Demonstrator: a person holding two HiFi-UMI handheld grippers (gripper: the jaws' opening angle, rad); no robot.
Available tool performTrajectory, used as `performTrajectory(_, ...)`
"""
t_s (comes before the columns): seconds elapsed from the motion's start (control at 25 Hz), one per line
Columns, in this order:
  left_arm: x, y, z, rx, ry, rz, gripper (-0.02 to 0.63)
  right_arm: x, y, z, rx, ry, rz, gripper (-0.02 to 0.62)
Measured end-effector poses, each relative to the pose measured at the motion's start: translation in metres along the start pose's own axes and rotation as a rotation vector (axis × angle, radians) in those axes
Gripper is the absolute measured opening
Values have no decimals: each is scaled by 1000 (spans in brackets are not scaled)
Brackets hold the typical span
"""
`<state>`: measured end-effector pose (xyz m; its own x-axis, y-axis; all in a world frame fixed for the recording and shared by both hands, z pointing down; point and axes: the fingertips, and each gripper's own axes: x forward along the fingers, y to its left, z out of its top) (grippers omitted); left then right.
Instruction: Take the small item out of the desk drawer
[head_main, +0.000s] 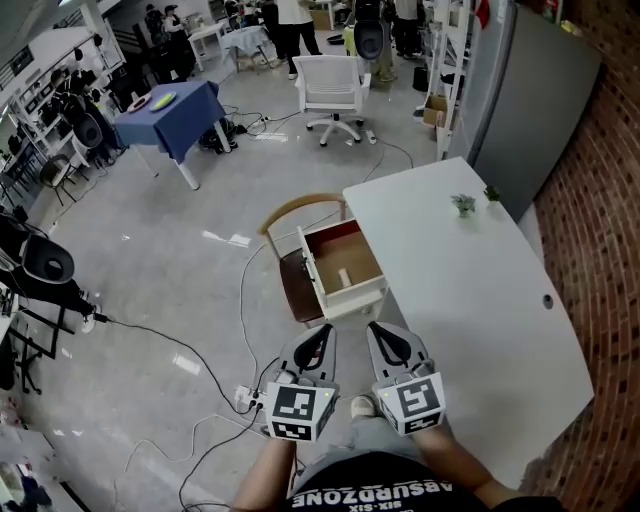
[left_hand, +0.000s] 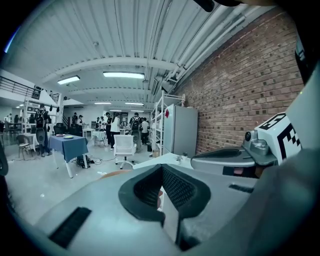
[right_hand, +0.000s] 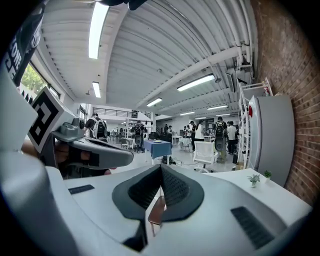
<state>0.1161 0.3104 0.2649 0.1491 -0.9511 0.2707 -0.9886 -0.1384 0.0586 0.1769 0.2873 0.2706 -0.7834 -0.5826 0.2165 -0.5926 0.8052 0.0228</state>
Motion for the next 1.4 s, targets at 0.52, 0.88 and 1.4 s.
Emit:
performTrajectory(0.52, 63, 39, -7, -28, 20, 86, -3, 65, -52, -13, 6, 38, 57, 36)
performTrajectory(0.88, 101, 86, -2, -24, 48, 78, -3, 121, -61, -14, 21, 78, 68, 101)
performTrajectory(1.4, 181, 185, 10, 3, 108, 2, -3, 225, -93, -32, 95, 215, 6, 131)
